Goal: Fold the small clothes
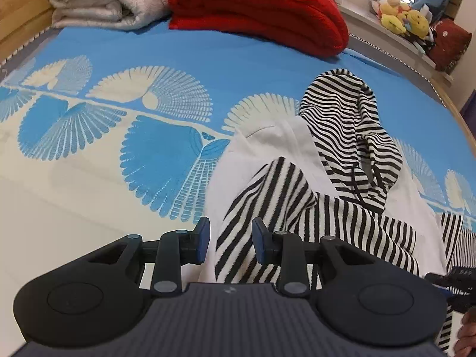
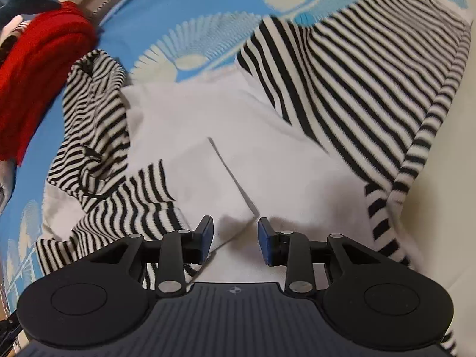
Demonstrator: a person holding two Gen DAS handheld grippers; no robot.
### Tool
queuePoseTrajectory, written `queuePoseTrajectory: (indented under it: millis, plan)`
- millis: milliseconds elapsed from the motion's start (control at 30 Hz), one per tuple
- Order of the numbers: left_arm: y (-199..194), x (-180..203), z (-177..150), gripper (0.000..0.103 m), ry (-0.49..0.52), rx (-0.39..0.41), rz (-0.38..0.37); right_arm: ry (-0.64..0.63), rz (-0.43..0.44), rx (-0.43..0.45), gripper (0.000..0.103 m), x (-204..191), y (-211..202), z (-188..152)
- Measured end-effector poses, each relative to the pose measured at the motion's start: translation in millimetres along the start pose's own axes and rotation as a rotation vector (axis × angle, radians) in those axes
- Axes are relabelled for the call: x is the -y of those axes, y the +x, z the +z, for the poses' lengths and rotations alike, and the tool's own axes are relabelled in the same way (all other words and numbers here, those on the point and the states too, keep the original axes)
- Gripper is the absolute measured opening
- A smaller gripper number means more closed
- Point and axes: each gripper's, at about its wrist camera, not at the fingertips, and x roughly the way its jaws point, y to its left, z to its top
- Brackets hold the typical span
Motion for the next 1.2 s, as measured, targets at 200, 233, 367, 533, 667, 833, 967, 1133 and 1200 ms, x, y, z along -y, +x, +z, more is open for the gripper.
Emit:
queuePoseTrajectory:
  millis: [200,233,367,533,667,833,967,1133,1200]
  plan:
    - [1.0,-12.5,-1.0,0.034,-0.014,-0.036,0.012,-0.063,-0.005,0.033,0.006,-7.4,9.0,-1.3]
    - [1.7,-13.4,0.3,0.034,-0.019,-0.037,0.009,-0.082,0.010,0.052,0.006,-9.1,6.0,-0.6]
    - [2.0,-15.0,2.3,0.034,-0.039,-0.040,-0.006,-0.089,0.090,0.150,0.005,-14.2,-31.1,3.0]
    - [5.5,-8.7,-1.6,0.034,-0.027,-0.064,-0.033,-0.264,0.091,0.337,0.005,-25.6,-94.2,-11.1]
    - [12.3,-2.1,-8.2,0.035,-0.007,-0.094,-0.041,-0.200,-0.074,0.096,0.006,10.0,-49.6,-11.0]
    - [22.9,8.8,-20.3,0.035,0.024,-0.142,-0.083,-0.124,-0.109,0.115,0.013,27.1,-45.7,-3.2]
    - [42.3,15.1,-37.4,0.035,0.062,-0.227,-0.152,-0.145,-0.046,0.127,0.037,22.4,-42.3,1.4]
    - [61.0,15.9,-60.2,0.033,0.175,-0.308,-0.113,-0.089,-0.041,0.040,0.041,32.8,-8.6,7.8]
    - [54.3,21.3,-57.6,0.034,0.217,-0.317,-0.090,-0.070,-0.062,0.029,0.043,38.4,-0.9,13.2]
